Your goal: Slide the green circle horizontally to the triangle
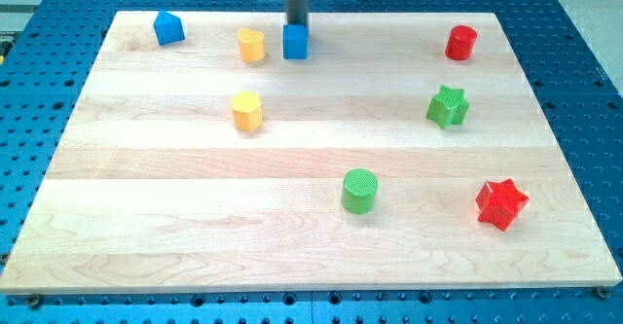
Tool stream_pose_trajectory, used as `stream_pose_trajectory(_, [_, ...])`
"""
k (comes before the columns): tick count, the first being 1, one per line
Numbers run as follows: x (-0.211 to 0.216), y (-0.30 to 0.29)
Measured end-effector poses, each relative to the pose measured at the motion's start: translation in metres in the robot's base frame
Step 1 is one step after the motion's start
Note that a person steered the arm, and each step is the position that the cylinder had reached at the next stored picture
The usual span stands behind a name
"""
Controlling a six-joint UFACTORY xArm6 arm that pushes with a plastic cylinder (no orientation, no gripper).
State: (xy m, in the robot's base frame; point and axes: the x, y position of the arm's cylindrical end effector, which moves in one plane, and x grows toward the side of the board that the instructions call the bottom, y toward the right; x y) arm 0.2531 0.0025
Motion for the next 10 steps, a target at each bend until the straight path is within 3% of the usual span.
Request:
stream_pose_trajectory(1, [0.055,-0.006])
stream_pose_trajectory(2, [0.013,-0.003])
stream_pose_trajectory(3, [-0.023,-0.061])
stream_pose_trajectory(4, [0.014,-0.087])
stream_pose_trajectory(5, [0.088,-0.078])
stream_pose_trajectory(6, [0.043,-0.081])
stream_pose_trajectory(7, [0.014,-0.035])
stream_pose_trajectory(8, [0.041,-0.012])
stream_pose_trajectory(9, [0.094,-0.035])
stream_pose_trajectory(10, [0.101,0.05])
